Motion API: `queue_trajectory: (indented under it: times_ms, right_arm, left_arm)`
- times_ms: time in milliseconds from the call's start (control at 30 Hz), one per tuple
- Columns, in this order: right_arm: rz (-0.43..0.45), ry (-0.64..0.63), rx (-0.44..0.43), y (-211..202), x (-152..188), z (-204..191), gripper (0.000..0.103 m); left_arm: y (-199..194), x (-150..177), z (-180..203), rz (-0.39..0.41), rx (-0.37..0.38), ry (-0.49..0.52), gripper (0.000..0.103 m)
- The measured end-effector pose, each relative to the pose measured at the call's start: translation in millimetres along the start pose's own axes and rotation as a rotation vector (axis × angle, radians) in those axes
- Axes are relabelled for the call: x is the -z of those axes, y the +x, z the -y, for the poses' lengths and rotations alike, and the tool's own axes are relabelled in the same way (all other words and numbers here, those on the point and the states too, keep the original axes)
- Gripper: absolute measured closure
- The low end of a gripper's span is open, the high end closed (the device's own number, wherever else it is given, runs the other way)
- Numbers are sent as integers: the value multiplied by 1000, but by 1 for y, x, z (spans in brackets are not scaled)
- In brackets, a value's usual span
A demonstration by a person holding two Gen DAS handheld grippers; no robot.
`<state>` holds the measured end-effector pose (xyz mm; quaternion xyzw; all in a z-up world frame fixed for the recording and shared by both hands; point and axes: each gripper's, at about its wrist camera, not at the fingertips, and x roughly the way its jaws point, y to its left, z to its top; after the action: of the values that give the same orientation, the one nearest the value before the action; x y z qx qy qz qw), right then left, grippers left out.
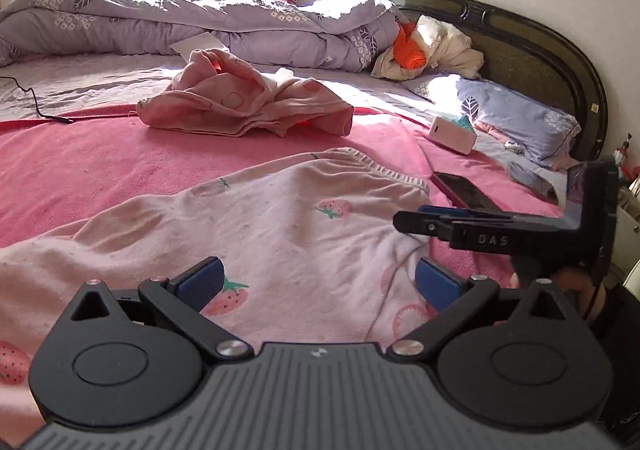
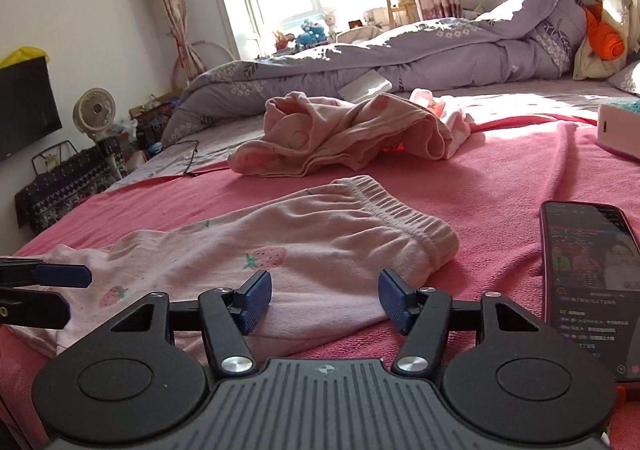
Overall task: Fold clothes
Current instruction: 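Press the open right gripper onto the folded pants to smooth them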
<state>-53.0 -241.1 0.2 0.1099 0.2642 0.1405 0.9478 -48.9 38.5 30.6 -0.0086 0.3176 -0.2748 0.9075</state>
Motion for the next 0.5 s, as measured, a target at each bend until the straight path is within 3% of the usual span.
queue_trajectory:
  times_ms: [167, 333, 500]
  right_arm:
    - [60, 24, -20, -10, -13, 1, 25]
    - [4, -104, -61, 37, -54, -42, 27]
    - [-191, -261, 48, 120, -67, -74, 30]
  left_arm:
    - [23, 42, 52, -27, -86, 280, 1]
    - [16, 47, 51, -26, -34, 250, 1]
    - [17, 50, 54, -11, -52, 245, 1]
